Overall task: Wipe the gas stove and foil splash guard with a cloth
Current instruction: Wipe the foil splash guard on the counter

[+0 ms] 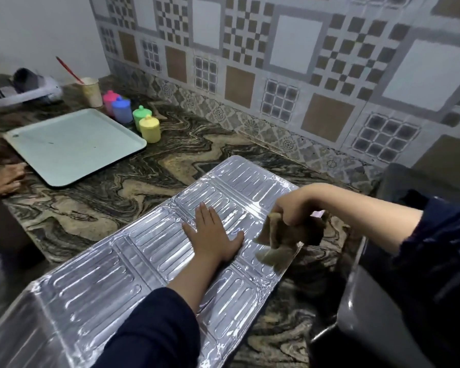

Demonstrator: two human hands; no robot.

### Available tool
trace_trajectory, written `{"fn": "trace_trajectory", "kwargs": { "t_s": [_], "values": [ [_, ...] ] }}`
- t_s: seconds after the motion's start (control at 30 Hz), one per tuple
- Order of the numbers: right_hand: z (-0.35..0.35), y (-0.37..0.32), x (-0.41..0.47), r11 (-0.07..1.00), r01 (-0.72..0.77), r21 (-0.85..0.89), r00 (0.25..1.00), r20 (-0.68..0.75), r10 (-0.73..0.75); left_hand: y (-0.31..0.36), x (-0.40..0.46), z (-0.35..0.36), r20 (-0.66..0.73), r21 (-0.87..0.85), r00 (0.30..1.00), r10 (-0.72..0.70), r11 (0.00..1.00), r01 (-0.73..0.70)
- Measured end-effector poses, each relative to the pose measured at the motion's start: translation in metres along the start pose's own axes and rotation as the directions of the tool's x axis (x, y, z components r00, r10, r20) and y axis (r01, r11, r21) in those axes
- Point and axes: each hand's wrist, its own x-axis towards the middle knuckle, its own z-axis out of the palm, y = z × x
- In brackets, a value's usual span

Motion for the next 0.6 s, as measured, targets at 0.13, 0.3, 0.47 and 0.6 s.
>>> {"fn": "trace_trajectory", "kwargs": {
  "t_s": [0.13, 0.3, 0.47, 0.6],
  "values": [
    [-0.011, 0.012, 0.008, 1.0, 0.015, 0.014, 1.0, -0.019, -0.015, 0.025, 0.026, -0.002, 0.02, -0.016, 0.999, 0.034, 0.999, -0.034],
    [-0.03, 0.028, 0.011, 0.996, -0.029, 0.085, 0.993, -0.11, 0.039, 0.057, 0.06, 0.0, 0.037, -0.028, 0.996, 0.079, 0.997, -0.078],
    [-0.038, 0.043, 0.025, 0.988, -0.14, 0.061, 0.962, -0.229, 0.151, 0.086, 0.084, 0.0, 0.052, -0.077, 0.995, 0.088, 0.994, -0.084],
    [-0.038, 0.055, 0.031, 0.974, -0.192, 0.118, 0.943, -0.252, 0.217, 0.096, 0.096, -0.001, 0.073, -0.126, 0.995, 0.067, 0.99, -0.057]
  ]
}}
